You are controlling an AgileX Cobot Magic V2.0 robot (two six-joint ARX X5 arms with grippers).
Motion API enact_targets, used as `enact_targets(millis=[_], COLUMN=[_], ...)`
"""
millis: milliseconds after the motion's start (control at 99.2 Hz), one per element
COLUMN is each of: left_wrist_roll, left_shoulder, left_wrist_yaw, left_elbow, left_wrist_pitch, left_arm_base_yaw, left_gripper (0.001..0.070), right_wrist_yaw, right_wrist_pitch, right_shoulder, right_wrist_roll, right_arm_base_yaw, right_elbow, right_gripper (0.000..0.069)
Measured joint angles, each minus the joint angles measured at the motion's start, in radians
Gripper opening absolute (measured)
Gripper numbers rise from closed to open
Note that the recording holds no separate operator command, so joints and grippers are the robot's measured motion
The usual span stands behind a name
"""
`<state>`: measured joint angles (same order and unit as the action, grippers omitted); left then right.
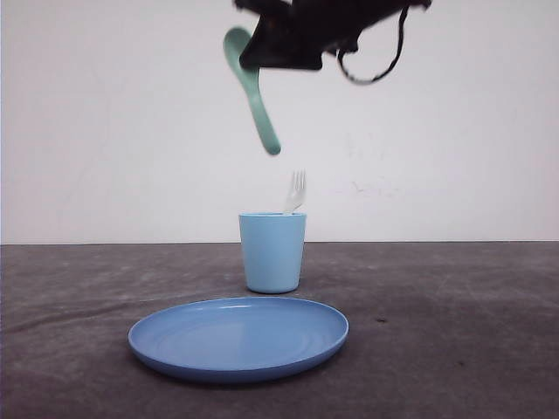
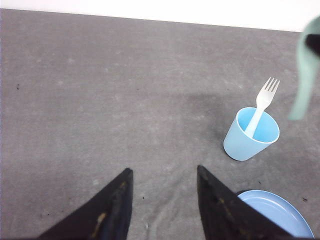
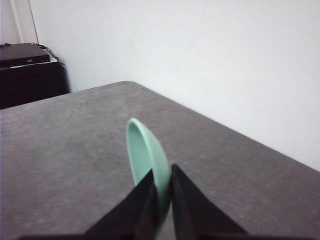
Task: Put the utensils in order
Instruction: 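Lift the green spoon with the right gripper over the blue cup, then lower the spoon into the cup and open the right gripper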
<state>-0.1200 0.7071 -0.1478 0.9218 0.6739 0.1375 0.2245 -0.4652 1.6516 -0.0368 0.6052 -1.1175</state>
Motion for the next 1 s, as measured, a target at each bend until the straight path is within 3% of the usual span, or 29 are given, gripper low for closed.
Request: enact_targets(millis=[171, 353, 998], left_wrist_roll=[0.000, 0.000, 0.000], left_shoulder=[0.000, 0.000, 0.000], left_wrist_yaw=[0.000, 0.000, -0.001], left_elbow=[0.000, 0.000, 0.000], left_wrist_pitch=[0.004, 0.034, 0.051], left_arm_base_yaw=[0.000, 0.000, 0.000], left_gripper=[0.0233, 0.0233, 0.0233], right_wrist_yaw=[-0.064, -0.069, -0.069], right_wrist_pitch=[-0.085, -0.107, 0.018], right_shoulder=[0.105, 0.195, 0.248], right_wrist_roll=[-0.018, -0.019, -0.019], right_arm_base_yaw=[-0.002, -0.002, -0.002], right_elbow=[0.000, 0.000, 0.000], right_gripper=[0.0029, 0.0029, 0.0053])
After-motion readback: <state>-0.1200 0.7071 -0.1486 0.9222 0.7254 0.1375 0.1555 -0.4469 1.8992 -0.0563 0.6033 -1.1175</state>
